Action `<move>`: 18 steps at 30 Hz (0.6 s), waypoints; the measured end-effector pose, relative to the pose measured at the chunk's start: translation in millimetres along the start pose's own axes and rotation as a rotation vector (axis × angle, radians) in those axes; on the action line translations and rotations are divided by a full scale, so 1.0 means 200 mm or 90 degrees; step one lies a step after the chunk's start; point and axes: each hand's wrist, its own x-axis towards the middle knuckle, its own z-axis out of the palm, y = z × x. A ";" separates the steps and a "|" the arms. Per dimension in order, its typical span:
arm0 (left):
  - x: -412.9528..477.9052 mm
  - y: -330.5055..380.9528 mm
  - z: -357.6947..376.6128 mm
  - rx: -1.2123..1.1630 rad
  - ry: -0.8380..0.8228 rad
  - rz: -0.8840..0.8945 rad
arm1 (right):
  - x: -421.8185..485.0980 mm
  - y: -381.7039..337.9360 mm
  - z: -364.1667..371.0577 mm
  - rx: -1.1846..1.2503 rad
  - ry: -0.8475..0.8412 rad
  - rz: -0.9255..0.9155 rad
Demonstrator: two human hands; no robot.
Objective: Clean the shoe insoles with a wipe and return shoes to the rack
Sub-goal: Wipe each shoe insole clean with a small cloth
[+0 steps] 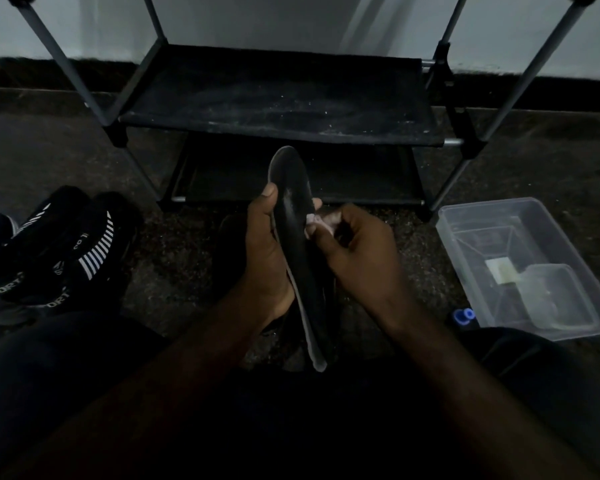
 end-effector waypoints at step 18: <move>0.01 0.04 -0.02 -0.032 -0.029 -0.034 | -0.05 -0.06 0.05 0.055 -0.101 -0.096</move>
